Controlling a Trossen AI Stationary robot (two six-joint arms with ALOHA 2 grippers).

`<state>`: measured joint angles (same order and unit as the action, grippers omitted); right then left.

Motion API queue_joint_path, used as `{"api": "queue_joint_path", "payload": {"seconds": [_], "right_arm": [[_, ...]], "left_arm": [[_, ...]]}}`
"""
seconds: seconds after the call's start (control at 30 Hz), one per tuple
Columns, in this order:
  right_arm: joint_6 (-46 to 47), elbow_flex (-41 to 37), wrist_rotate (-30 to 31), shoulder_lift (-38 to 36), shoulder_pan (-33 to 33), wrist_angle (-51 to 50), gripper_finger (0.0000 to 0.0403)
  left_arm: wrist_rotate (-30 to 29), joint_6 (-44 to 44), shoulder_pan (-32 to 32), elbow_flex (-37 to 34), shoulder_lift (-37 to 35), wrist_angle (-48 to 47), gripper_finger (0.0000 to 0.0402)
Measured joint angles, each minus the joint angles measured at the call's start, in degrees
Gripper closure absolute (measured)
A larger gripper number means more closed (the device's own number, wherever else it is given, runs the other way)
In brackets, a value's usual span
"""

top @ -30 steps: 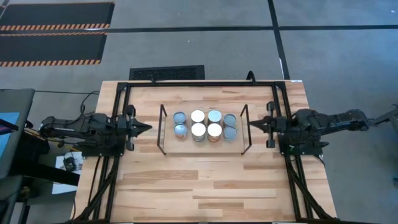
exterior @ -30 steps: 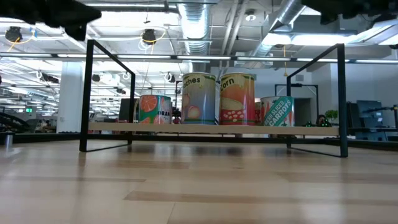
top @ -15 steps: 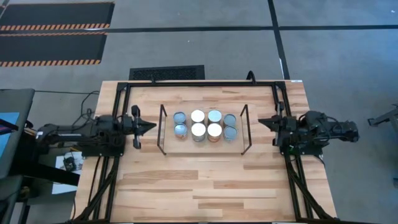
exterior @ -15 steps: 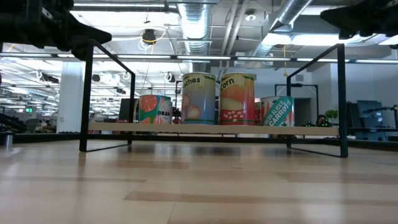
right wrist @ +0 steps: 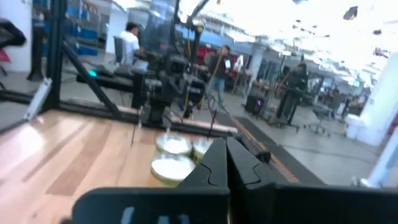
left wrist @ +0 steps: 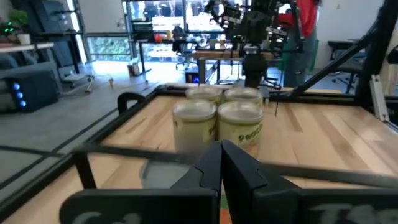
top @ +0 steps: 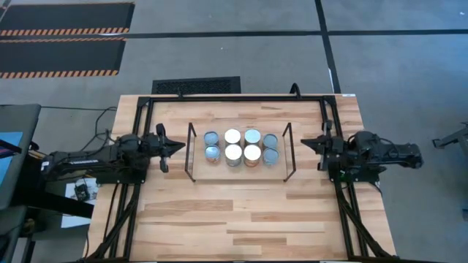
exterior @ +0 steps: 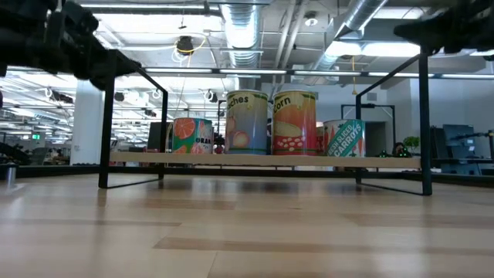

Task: Pick and place cans onto a shelf
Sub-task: Return to Home Position

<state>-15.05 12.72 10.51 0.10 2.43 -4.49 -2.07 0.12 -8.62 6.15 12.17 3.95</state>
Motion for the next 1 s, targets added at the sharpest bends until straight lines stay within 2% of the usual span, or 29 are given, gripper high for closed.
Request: {"api": "queue_joint_path", "payload": {"seconds": [0.2, 0.37, 0.57, 0.8, 1.0], "right_arm": [[1.94, -3.38, 1.43, 0.04, -1.88, 0.4, 0.04], [3.02, -3.91, 1.48, 0.04, -3.03, 0.29, 0.04], [5.13, -4.21, 1.61, 0.04, -3.4, -0.47, 0.04], [7.63, -12.3, 4.41, 0.05, -3.38, 7.71, 0.04], [7.76, -12.1, 4.73, -0.01, -3.13, 8.3, 0.04]], "left_arm": [[-2.7, -2.72, 0.0, -5.39, -5.04, 2.86, 0.0401], [-2.36, -3.14, -0.01, -5.48, -12.19, -2.05, 0.0401], [-1.35, -2.03, 0.0, -5.46, -9.42, -2.44, 0.0401], [-1.16, -0.75, 0.0, -5.47, -7.02, -2.4, 0.0401], [-1.22, -0.59, 0.0, -5.48, -7.22, -2.28, 0.0401]]}}
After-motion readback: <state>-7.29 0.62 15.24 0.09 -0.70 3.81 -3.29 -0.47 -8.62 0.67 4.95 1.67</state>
